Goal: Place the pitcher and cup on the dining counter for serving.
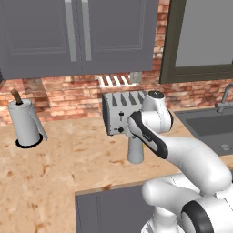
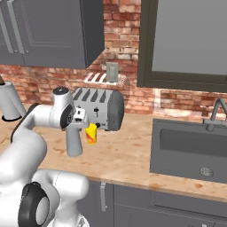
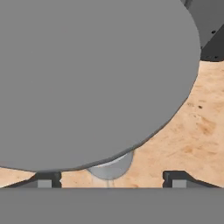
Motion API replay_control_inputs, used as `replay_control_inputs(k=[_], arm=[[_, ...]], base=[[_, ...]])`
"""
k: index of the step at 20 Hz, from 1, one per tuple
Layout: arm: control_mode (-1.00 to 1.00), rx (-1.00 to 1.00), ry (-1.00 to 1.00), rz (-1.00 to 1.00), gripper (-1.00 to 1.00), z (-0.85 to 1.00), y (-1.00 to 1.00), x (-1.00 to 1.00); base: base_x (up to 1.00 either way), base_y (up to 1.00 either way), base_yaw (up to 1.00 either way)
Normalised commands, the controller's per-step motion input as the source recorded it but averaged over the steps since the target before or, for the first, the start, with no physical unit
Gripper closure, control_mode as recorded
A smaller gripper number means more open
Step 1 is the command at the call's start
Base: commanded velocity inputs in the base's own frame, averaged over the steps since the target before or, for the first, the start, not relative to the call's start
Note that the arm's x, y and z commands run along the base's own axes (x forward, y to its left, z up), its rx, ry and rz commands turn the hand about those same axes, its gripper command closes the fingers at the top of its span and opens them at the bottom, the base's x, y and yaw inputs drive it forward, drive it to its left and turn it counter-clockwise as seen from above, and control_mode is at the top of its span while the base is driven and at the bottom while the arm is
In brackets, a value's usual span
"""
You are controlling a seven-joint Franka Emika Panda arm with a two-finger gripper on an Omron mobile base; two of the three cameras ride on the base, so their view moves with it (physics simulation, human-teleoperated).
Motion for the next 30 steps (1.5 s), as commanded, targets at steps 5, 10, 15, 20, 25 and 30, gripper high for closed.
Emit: replay_control_inputs(k=[5, 10, 15, 20, 25, 30], arm=[[-1.00, 0.00, 0.00, 0.02, 1.00, -0.19, 0.00, 0.00], [-1.00, 0.00, 0.00, 0.00, 1.00, 0.00, 0.00, 0.00], [-1.00, 0.00, -0.02, 0.00, 1.00, 0.00, 0.00, -0.11], [-1.00, 0.00, -0.09, 0.00, 1.00, 0.13, 0.00, -0.31], [-1.00, 0.00, -0.19, 0.00, 1.00, 0.47, 0.00, -0.49], [-1.00, 0.00, -0.20, 0.00, 1.00, 0.71, 0.00, -0.49]], base=[[0.00, 0.00, 0.00], [0.00, 0.00, 0.00], [0.00, 0.00, 0.00], [0.00, 0.00, 0.00], [0.00, 0.00, 0.00], [0.00, 0.00, 0.00]])
